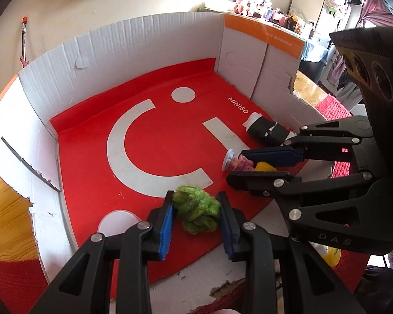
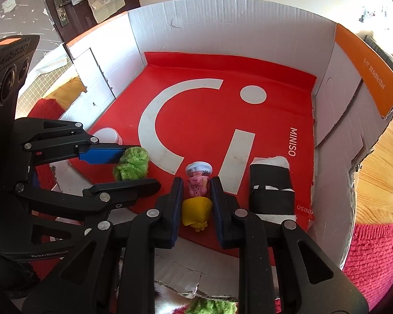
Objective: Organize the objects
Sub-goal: 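Carry the yarn ball with the left gripper into the box while the right carries the toy in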
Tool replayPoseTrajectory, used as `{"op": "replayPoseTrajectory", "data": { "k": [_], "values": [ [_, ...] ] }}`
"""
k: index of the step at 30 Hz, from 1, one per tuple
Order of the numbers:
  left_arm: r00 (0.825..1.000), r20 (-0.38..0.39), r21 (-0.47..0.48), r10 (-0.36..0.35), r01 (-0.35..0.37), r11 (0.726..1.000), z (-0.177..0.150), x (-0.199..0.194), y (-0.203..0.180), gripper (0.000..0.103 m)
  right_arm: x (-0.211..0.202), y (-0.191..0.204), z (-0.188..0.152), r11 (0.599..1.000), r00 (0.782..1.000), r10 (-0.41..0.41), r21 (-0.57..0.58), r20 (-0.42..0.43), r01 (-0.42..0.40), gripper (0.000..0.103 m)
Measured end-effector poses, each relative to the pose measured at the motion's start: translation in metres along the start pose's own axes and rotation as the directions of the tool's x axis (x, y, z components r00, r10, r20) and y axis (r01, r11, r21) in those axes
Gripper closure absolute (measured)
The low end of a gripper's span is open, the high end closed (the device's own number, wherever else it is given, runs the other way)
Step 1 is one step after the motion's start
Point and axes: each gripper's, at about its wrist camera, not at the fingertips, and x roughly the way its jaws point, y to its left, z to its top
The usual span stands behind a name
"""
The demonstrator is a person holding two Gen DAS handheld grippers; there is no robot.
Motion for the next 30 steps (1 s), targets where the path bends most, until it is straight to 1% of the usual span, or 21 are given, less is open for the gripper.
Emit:
{"op": "replayPoseTrajectory", "data": {
  "k": [14,22,30],
  "values": [
    [1.0,0.005,-0.008,-0.002,0.002,1.0,0.0003,-0.0013,0.0009,0.07,0.0049,0.0009,0.0023,1.0,1.0,0.002,0.005,0.002,-0.002,0.082],
    [1.0,0.005,-0.014,-0.01,0.01,1.0,0.0021,0.0005,0.001,0.066,0.005,0.0008,0.0024,1.0,1.0,0.003,0.006,0.001,-0.003,0.082],
    [1.0,0.006,-0.014,-0.01,0.01,1.0,0.0019,-0.0003,0.0009,0.065,0.004,0.0005,0.0018,1.0,1.0,0.003,0.009,0.001,-0.003,0.082]
  ]
}}
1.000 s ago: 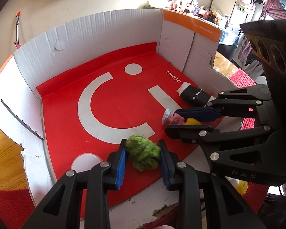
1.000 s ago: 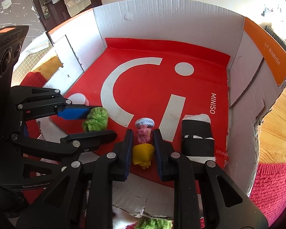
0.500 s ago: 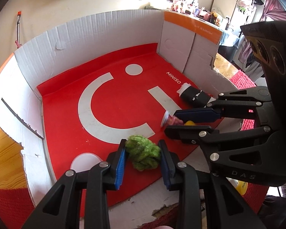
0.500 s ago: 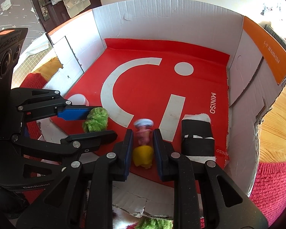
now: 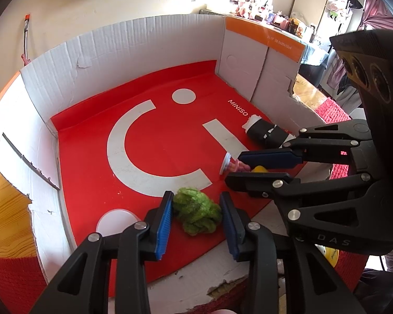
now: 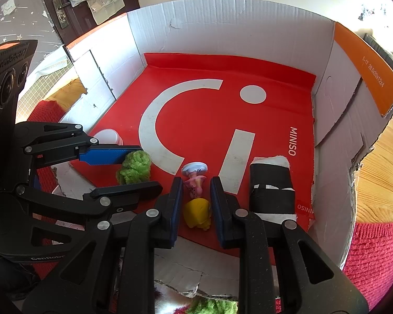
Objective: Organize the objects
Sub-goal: 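Carry the yarn ball with the left gripper into the box while the right carries the toy in, then open both grippers to set the yarn ball and toy on the box floor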
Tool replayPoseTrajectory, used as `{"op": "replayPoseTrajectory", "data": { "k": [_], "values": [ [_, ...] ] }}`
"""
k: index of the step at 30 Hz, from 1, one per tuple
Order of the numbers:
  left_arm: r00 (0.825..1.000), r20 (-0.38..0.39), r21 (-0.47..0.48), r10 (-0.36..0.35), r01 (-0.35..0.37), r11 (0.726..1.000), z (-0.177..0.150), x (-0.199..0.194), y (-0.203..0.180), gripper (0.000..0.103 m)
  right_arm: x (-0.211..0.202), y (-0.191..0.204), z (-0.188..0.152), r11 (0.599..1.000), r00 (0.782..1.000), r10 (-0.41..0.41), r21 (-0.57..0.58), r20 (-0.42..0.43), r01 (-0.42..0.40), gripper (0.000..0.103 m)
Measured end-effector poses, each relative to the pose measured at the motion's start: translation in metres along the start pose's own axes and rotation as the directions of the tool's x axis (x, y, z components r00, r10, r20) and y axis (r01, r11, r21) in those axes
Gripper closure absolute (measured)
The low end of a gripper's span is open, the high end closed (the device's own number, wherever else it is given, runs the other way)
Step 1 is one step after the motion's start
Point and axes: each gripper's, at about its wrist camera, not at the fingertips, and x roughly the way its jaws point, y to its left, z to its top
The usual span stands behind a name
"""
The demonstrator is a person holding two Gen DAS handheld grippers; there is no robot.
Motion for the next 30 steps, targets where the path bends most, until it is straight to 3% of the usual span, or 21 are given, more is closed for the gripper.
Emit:
{"op": "replayPoseTrajectory", "data": {
  "k": [16,21,30],
  "values": [
    [1.0,0.02,-0.011,0.009,-0.009,1.0,0.001,-0.005,0.0,0.058,-0.007,0.0,0.0,1.0,1.0,0.002,0.004,0.014,-0.002,0.082],
    [0.999,0.047,-0.012,0.021,-0.021,1.0,0.0,-0.012,-0.001,0.052,-0.014,0.0,0.001,1.0,1.0,-0.007,0.01,0.029,0.007,0.082],
    [0.995,0.088,-0.044,0.037,-0.033,0.998,-0.006,-0.031,0.004,0.052,-0.033,0.004,-0.003,1.0,0.998,-0.017,0.019,0.061,0.016,0.082]
  ]
}}
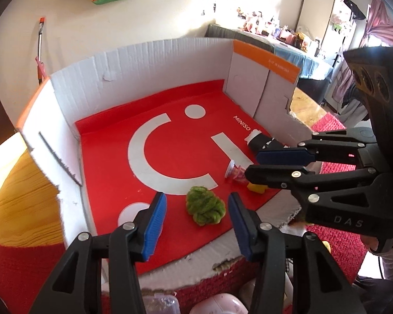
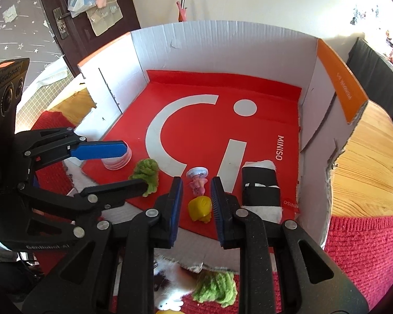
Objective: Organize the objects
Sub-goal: 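Open both grippers to set the yarn ball and toy on the box floor, then withdraw both grippers from the box toward the remaining items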
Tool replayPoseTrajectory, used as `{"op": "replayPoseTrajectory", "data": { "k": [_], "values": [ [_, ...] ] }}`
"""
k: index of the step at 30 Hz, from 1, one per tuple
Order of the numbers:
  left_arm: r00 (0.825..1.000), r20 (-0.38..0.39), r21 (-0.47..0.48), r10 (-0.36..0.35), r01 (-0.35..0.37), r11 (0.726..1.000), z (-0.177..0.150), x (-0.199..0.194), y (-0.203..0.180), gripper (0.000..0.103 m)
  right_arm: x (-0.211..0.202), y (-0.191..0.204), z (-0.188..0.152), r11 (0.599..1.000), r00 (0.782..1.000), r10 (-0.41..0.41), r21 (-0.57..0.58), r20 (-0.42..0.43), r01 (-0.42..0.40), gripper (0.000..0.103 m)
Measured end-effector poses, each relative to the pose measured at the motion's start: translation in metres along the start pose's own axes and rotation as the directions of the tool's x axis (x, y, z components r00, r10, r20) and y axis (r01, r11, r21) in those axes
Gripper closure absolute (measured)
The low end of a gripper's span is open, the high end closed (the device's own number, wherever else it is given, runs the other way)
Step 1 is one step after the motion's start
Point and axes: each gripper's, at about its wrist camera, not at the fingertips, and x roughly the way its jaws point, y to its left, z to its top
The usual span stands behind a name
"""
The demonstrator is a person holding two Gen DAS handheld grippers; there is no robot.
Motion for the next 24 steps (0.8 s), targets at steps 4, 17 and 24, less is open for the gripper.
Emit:
{"op": "replayPoseTrajectory", "data": {
  "k": [4,17,24],
  "values": [
    [0.999,0.035,-0.03,-0.001,0.002,1.0,-0.004,-0.018,0.001,0.046,-0.014,0.004,-0.003,1.0,1.0,-0.006,-0.001,0.029,0.006,0.082],
    [0.98,0.188,-0.118,0.06,-0.038,0.992,-0.03,-0.08,-0.004,0.025,-0.076,0.027,-0.024,0.998,0.98,-0.049,-0.03,0.192,0.056,0.034],
    [0.962,0.239,-0.196,0.129,-0.083,0.977,-0.053,-0.1,0.001,0.011,-0.096,0.036,-0.047,0.995,0.964,-0.091,-0.006,0.25,0.095,0.023]
  ]
}}
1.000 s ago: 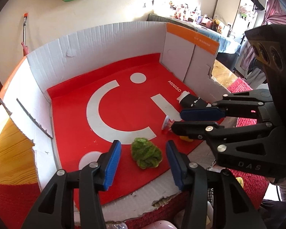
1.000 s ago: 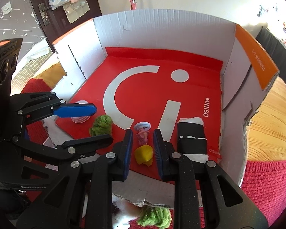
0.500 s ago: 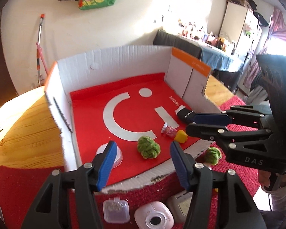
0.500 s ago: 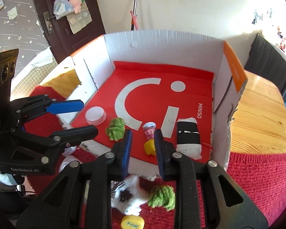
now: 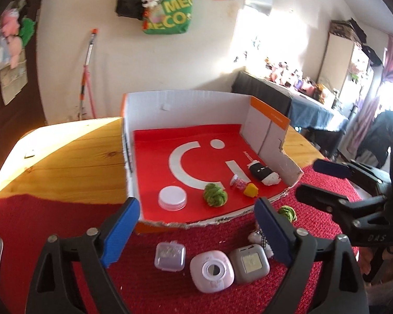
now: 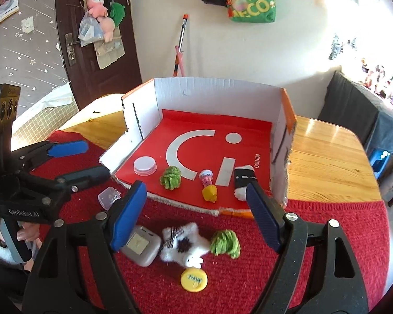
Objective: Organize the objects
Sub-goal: 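Withdraw both grippers from the box toward the remaining items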
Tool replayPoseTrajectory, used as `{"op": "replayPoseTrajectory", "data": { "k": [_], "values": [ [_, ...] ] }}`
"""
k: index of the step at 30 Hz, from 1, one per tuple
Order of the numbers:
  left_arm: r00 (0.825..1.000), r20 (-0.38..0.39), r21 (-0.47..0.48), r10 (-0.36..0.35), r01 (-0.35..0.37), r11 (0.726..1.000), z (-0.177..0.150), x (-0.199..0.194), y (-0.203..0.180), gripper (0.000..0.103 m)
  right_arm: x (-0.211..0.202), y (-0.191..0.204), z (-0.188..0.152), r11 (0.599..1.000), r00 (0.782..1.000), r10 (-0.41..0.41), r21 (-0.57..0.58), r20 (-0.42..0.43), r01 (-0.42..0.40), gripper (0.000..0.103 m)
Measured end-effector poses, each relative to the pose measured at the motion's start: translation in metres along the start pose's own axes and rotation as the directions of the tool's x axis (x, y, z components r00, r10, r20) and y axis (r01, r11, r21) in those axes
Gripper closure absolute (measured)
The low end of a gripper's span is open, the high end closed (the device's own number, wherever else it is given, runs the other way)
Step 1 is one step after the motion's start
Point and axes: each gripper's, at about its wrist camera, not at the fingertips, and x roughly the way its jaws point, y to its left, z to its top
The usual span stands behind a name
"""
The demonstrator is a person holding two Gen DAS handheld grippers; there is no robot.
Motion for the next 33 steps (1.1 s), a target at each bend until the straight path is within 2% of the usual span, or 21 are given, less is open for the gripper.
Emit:
{"op": "replayPoseTrajectory", "data": {
  "k": [4,10,23,33],
  "values": [
    [0.998,0.024,-0.018,0.051,-0.05,0.999,-0.014,-0.008,0.001,0.006,-0.009,0.002,-0.014,1.0,1.0,-0.01,0.014,0.012,0.01,0.021],
    [0.996,0.035,-0.025,0.086,-0.086,0.996,-0.035,-0.015,-0.003,0.0,-0.017,-0.002,-0.034,0.998,1.0,-0.019,0.062,0.019,0.018,0.02],
    [0.991,0.015,-0.022,0.134,-0.134,0.991,-0.067,-0.013,-0.007,0.0,-0.019,-0.003,-0.067,0.992,0.999,-0.035,0.119,0.018,0.033,0.018],
    [0.99,-0.025,-0.029,0.138,-0.139,0.99,-0.088,-0.005,-0.01,0.0,-0.014,0.001,-0.094,0.99,0.999,-0.043,0.136,-0.005,0.044,0.016]
  ]
}}
